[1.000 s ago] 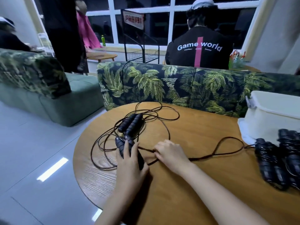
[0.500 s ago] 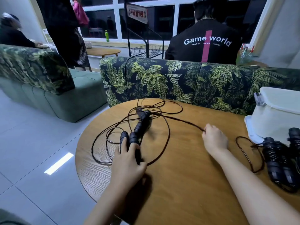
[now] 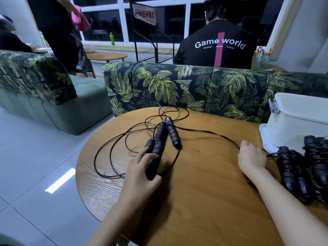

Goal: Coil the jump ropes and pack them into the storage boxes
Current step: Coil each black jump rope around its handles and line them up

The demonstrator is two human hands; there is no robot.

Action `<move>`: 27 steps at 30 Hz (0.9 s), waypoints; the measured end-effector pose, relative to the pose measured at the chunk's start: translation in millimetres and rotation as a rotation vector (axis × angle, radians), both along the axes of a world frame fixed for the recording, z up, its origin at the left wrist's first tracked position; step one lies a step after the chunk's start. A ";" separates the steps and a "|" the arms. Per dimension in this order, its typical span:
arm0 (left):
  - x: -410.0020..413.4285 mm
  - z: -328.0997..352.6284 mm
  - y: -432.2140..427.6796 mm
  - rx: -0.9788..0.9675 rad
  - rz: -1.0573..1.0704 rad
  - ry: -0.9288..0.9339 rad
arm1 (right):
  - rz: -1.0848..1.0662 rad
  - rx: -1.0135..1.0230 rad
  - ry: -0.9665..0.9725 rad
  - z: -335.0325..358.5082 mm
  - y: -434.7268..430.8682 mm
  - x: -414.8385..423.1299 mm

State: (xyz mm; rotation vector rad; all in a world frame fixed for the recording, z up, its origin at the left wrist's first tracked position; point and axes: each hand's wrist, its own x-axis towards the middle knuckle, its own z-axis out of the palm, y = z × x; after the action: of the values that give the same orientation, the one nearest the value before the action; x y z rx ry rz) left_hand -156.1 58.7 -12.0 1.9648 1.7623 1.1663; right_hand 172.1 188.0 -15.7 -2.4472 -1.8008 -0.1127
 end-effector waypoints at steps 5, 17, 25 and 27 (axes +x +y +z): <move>29.0 5.8 -9.0 0.021 -0.405 0.036 | 0.113 0.030 0.049 8.2 -24.4 5.3; 39.6 4.2 -5.9 -0.197 -0.583 0.490 | 1.016 -0.032 0.167 4.1 -95.5 -18.9; 31.5 0.1 -0.1 -0.182 -0.573 0.472 | 1.159 0.079 -0.057 13.2 -88.5 1.6; 38.3 -2.4 1.2 -0.156 -0.604 0.490 | 1.131 0.132 -0.137 5.6 -95.5 20.7</move>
State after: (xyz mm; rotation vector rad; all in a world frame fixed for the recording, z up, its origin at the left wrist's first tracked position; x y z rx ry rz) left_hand -117.7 59.9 -14.4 2.5592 1.2149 0.3614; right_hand 192.8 92.5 -10.1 -1.0603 -2.7852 -0.2799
